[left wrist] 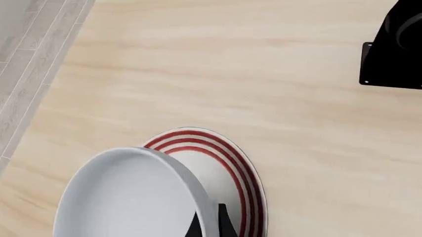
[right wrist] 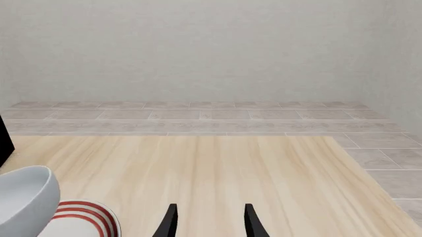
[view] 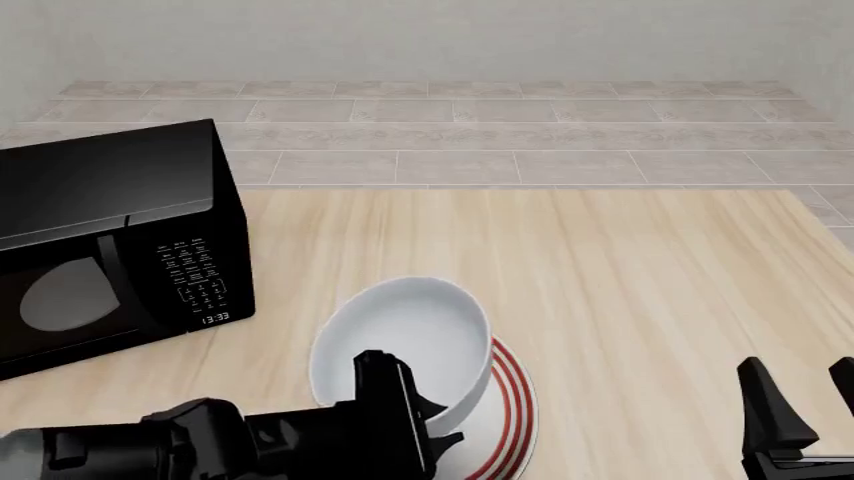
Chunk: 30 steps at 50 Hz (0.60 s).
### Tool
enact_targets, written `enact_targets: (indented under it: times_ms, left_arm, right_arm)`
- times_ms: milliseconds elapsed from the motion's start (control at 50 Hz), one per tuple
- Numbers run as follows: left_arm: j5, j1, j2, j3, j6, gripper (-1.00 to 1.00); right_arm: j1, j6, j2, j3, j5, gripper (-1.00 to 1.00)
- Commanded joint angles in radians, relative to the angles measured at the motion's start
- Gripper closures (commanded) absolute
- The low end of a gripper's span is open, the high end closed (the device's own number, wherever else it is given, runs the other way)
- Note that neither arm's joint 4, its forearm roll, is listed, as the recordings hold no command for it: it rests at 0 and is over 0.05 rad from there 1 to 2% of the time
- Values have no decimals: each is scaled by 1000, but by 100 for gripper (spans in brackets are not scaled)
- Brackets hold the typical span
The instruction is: Pick up the white bowl and put it on the plate.
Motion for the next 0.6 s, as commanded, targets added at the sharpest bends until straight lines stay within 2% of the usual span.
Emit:
enact_targets:
  times_ms: [20,600]
  left_arm:
    - [-20,-4,26,-5,-3,100]
    - [-42,-17,77,-5,-29,100]
  right_arm:
    - [0,0,1,0,-1,-100]
    - [0,0,1,0,-1,-100]
